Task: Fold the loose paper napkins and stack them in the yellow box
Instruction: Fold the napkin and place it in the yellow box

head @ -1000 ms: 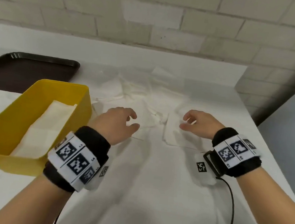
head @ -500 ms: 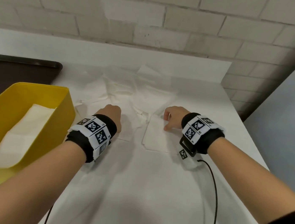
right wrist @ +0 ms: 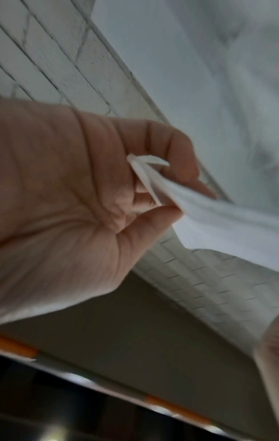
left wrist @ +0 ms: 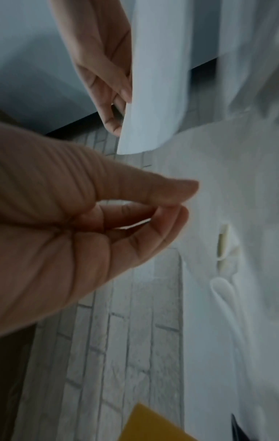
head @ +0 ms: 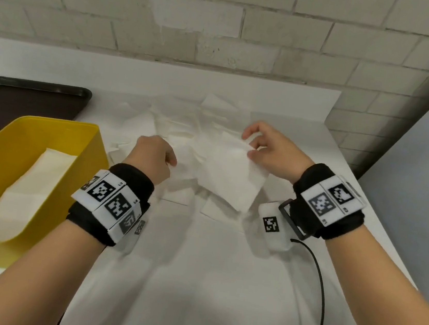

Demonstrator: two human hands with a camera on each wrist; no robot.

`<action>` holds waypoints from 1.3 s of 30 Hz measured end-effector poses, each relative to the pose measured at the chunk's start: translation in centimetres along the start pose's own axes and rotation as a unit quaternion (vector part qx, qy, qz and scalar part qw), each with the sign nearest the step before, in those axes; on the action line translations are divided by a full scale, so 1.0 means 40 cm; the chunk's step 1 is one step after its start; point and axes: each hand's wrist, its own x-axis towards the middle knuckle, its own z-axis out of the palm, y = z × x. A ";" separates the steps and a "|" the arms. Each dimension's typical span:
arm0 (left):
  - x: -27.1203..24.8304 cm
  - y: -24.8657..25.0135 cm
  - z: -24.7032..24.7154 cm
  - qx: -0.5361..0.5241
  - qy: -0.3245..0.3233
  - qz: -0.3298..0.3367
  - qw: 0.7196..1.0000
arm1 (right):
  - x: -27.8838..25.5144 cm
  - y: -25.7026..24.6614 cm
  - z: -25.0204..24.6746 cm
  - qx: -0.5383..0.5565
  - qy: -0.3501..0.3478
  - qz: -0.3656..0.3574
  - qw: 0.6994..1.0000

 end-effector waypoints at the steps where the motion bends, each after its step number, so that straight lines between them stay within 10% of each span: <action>1: -0.007 0.002 -0.013 -0.019 0.023 0.019 0.999 | -0.009 -0.014 -0.008 0.038 0.008 -0.014 0.999; 13: -0.062 0.026 -0.132 -0.320 0.214 0.086 0.919 | -0.047 -0.116 -0.025 0.222 0.090 -0.111 0.965; 23: -0.095 0.083 -0.206 -0.279 0.111 0.245 0.922 | -0.051 -0.176 0.051 0.093 0.057 -0.143 0.984; 32: -0.114 0.063 -0.152 -0.539 0.087 0.182 0.818 | -0.041 -0.174 0.034 0.289 0.103 -0.105 0.946; 39: -0.117 0.086 -0.084 -0.505 0.164 0.198 0.824 | -0.037 -0.178 0.067 0.258 0.108 -0.065 0.958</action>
